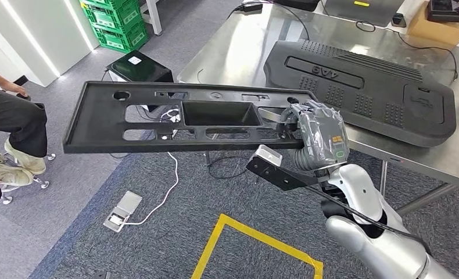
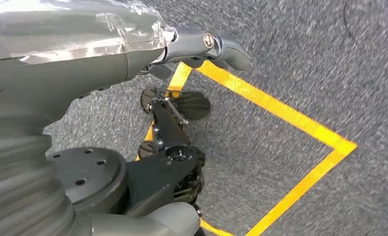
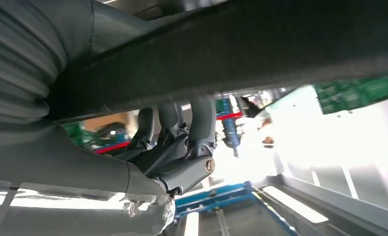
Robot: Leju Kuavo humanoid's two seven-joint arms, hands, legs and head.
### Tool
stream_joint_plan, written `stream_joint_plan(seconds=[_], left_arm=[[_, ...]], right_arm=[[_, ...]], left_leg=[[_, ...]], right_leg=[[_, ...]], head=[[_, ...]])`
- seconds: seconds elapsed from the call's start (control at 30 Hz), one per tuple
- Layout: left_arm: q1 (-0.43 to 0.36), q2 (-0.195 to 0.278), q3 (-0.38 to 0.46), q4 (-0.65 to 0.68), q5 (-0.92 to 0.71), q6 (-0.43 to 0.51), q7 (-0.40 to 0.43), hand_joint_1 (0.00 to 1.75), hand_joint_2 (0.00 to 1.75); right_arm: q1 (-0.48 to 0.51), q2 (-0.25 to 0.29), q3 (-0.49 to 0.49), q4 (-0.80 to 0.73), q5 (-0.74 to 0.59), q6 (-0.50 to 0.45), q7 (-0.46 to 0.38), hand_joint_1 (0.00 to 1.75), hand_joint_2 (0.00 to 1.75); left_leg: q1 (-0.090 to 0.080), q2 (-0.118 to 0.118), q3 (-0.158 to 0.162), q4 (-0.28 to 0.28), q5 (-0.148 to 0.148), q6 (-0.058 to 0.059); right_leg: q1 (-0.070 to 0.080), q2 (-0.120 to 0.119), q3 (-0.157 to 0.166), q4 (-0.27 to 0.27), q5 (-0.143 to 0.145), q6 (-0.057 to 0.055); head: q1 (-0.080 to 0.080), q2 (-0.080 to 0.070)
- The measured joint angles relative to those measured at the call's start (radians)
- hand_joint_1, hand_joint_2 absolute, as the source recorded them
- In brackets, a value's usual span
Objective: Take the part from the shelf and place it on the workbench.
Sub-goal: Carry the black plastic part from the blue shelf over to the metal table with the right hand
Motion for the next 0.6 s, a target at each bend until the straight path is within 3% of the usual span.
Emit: stream_joint_plan(seconds=[0.03,0.13,0.2,0.27,0.33,0.4,0.47,0.5,0.53,0.6], left_arm=[[0.000,0.000,0.000,0.000,0.000,0.000,0.000,0.00,1.75],[-0.001,0.000,-0.001,0.000,0.000,0.001,0.000,0.00,1.75],[-0.003,0.000,-0.002,0.000,0.000,0.002,0.000,0.00,1.75],[-0.004,0.000,-0.004,0.000,-0.001,0.005,0.000,0.00,1.75],[-0.006,0.000,-0.007,0.000,-0.001,0.008,0.000,0.00,1.75],[-0.008,0.000,-0.011,0.000,-0.002,0.009,0.000,0.00,1.75],[-0.006,0.000,-0.016,0.000,-0.002,0.009,0.000,0.00,1.75],[-0.005,0.000,-0.018,0.000,-0.002,0.009,0.000,0.00,1.75],[-0.004,0.000,-0.019,0.000,-0.001,0.009,0.000,0.00,1.75],[-0.004,0.000,-0.021,0.000,-0.001,0.009,0.001,0.00,1.75]], right_arm=[[-0.003,0.002,0.000,0.007,0.002,-0.001,0.002,1.75,1.75],[-0.022,0.007,0.000,0.024,0.013,-0.005,0.007,1.75,1.75],[-0.035,0.013,-0.001,0.035,0.019,-0.011,0.013,1.75,1.75],[-0.045,0.018,-0.002,0.048,0.021,-0.018,0.020,1.75,1.75],[-0.052,0.023,-0.002,0.058,0.022,-0.020,0.023,1.75,1.75],[-0.058,0.029,-0.002,0.066,0.022,-0.021,0.023,1.75,1.75],[-0.060,0.035,-0.002,0.076,0.022,-0.022,0.023,1.75,1.75],[-0.060,0.037,-0.002,0.081,0.021,-0.022,0.023,1.75,1.75],[-0.060,0.040,-0.002,0.086,0.021,-0.023,0.024,1.75,1.75],[-0.060,0.042,-0.002,0.093,0.019,-0.026,0.024,1.75,1.75]], left_leg=[[0.001,0.006,0.000,0.002,-0.002,-0.001],[0.000,0.025,0.001,0.014,-0.013,-0.013],[-0.004,0.034,0.001,0.020,-0.018,-0.023],[-0.006,0.043,0.005,0.018,-0.019,-0.034],[-0.002,0.037,0.004,0.038,-0.037,-0.045],[0.000,0.013,-0.031,0.127,-0.091,-0.050],[-0.001,-0.002,-0.092,0.258,-0.149,-0.050],[-0.001,-0.006,-0.113,0.297,-0.156,-0.049],[-0.002,-0.008,-0.117,0.300,-0.143,-0.047],[-0.002,-0.013,-0.088,0.226,-0.086,-0.040]], right_leg=[[-0.002,-0.002,0.003,-0.007,0.015,0.002],[-0.002,-0.035,0.092,-0.188,0.099,0.003],[0.004,-0.049,0.121,-0.255,0.112,-0.007],[0.007,-0.035,0.120,-0.258,0.112,-0.020],[0.005,-0.023,0.123,-0.263,0.115,-0.032],[0.003,-0.012,0.126,-0.267,0.118,-0.043],[0.006,0.002,0.125,-0.267,0.118,-0.049],[0.008,0.012,0.126,-0.266,0.118,-0.050],[0.009,0.022,0.126,-0.266,0.118,-0.050],[0.010,0.039,0.129,-0.266,0.117,-0.050]], head=[[0.004,0.000],[0.019,0.000],[0.023,0.000],[0.017,0.000],[0.007,0.000],[-0.005,0.000],[-0.018,0.000],[-0.023,0.000],[-0.027,0.000],[-0.033,0.000]])
